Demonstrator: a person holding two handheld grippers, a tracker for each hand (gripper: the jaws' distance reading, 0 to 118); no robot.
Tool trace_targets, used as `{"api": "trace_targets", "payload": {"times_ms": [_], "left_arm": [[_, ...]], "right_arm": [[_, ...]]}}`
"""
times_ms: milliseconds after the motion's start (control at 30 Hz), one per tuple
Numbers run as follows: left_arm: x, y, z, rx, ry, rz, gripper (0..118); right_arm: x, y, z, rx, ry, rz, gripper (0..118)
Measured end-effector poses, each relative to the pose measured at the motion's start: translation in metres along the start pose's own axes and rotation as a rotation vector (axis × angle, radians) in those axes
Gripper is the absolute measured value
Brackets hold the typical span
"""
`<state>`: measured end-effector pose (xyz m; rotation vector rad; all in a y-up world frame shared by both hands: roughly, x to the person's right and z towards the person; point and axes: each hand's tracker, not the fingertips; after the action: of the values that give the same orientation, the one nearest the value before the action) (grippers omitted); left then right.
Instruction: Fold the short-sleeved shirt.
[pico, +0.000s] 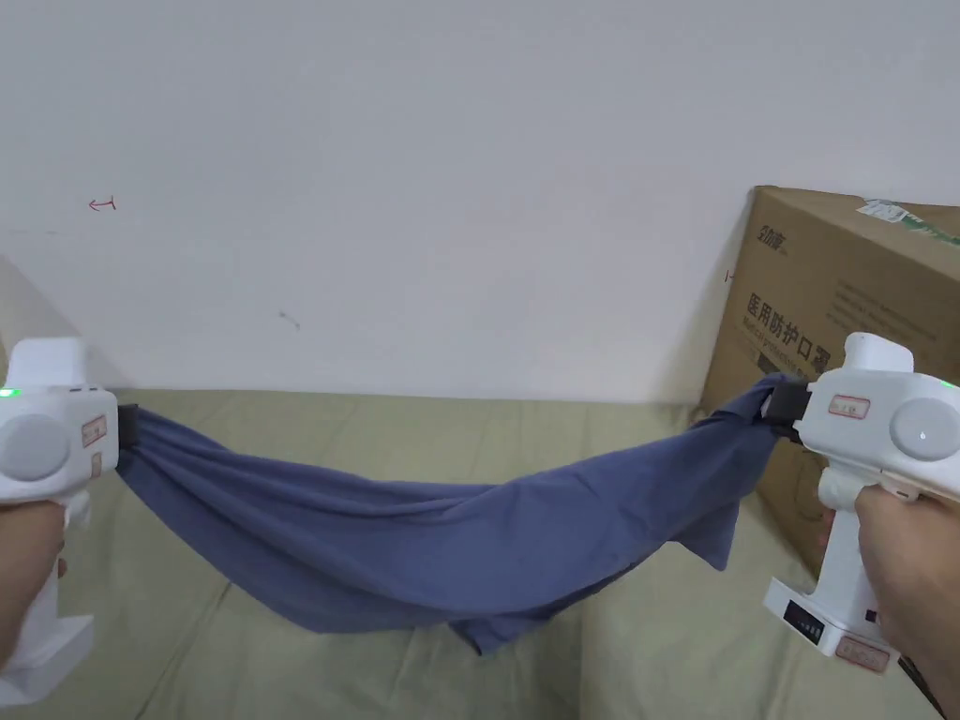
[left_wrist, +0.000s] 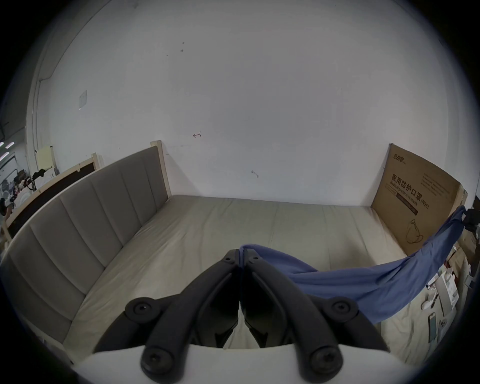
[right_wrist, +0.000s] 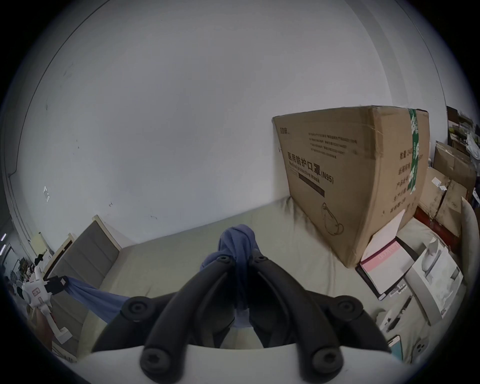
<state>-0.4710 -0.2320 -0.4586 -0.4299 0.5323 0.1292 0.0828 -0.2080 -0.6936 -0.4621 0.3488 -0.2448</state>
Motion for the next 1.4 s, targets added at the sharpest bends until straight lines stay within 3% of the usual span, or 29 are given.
{"api": "trace_targets", "payload": {"times_ms": [200, 267, 367, 533, 667, 800, 833, 900, 933, 967, 1167, 1233, 1300, 1333, 1367, 1400], "left_arm": [[-0.026, -0.034, 0.071, 0.010, -0.041, 0.007, 1], [-0.036, -0.055, 0.102, -0.040, -0.097, 0.027, 1], [-0.044, -0.103, 0.147, -0.096, -0.130, 0.012, 1], [-0.065, -0.208, 0.188, -0.337, -0.130, -0.012, 1], [-0.075, -0.276, 0.186, -0.565, -0.098, -0.029, 1], [-0.078, -0.293, 0.182, -0.572, -0.065, -0.009, 3], [-0.076, -0.290, 0.184, -0.565, -0.059, -0.012, 9], [-0.069, -0.273, 0.199, -0.497, -0.012, -0.049, 73], [-0.064, -0.262, 0.209, -0.442, 0.003, -0.072, 98], [-0.057, -0.251, 0.222, -0.366, -0.001, -0.086, 105], [0.013, -0.194, 0.304, 0.180, -0.133, -0.130, 102], [0.035, -0.188, 0.321, 0.300, -0.127, -0.165, 102], [0.045, -0.191, 0.322, 0.330, -0.146, -0.175, 93], [0.049, -0.192, 0.323, 0.320, -0.145, -0.179, 76], [0.053, -0.192, 0.322, 0.319, -0.146, -0.193, 36], [0.056, -0.192, 0.320, 0.308, -0.143, -0.214, 5]], "right_arm": [[0.028, -0.029, 0.070, -0.011, 0.028, 0.029, 7], [0.044, -0.052, 0.102, -0.024, 0.074, -0.022, 7], [0.068, -0.104, 0.144, -0.090, 0.067, -0.060, 7], [0.108, -0.223, 0.187, -0.282, -0.020, -0.174, 7], [0.138, -0.310, 0.183, -0.469, -0.137, -0.208, 7], [0.147, -0.345, 0.175, -0.615, -0.259, -0.299, 7], [0.145, -0.344, 0.177, -0.614, -0.261, -0.319, 13], [0.140, -0.328, 0.184, -0.568, -0.251, -0.325, 72], [0.135, -0.317, 0.188, -0.529, -0.226, -0.312, 95], [0.122, -0.302, 0.199, -0.485, -0.191, -0.255, 104], [0.013, -0.233, 0.278, 0.094, 0.074, 0.153, 104], [-0.018, -0.227, 0.301, 0.231, 0.135, 0.250, 101], [-0.041, -0.228, 0.315, 0.300, 0.100, 0.344, 78], [-0.047, -0.229, 0.318, 0.312, 0.105, 0.380, 52], [-0.052, -0.230, 0.318, 0.317, 0.101, 0.404, 15], [-0.057, -0.233, 0.319, 0.323, 0.082, 0.427, 8]]}}
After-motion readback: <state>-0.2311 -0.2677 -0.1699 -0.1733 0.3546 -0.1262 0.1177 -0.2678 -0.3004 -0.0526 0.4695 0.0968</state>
